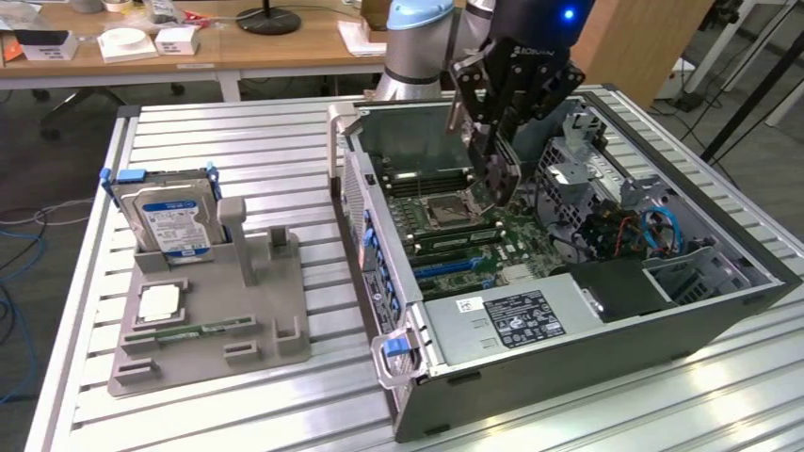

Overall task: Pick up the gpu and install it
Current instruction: 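Pick up the gpu and move the gpu toward the slot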

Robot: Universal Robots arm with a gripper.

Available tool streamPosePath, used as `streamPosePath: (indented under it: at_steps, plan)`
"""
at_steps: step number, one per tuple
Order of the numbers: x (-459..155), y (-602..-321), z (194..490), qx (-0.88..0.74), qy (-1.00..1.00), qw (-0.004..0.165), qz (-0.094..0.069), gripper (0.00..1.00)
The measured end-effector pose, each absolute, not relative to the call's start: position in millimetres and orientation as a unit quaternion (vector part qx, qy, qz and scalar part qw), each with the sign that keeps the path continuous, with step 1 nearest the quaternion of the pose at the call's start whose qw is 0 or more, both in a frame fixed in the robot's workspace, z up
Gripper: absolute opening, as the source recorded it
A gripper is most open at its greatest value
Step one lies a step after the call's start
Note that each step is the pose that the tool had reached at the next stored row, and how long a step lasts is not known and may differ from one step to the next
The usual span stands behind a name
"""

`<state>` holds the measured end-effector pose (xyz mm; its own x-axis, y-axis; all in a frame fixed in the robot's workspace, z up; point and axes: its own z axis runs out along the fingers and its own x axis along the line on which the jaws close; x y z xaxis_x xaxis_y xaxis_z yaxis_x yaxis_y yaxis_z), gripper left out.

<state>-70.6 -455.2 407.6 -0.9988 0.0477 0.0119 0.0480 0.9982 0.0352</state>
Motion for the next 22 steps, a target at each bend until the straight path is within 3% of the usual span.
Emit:
streamPosePath:
  at_steps: [22]
  plan:
    - [-42,-455,408,-0.024,-1.000,0.006,-0.018,0.26]
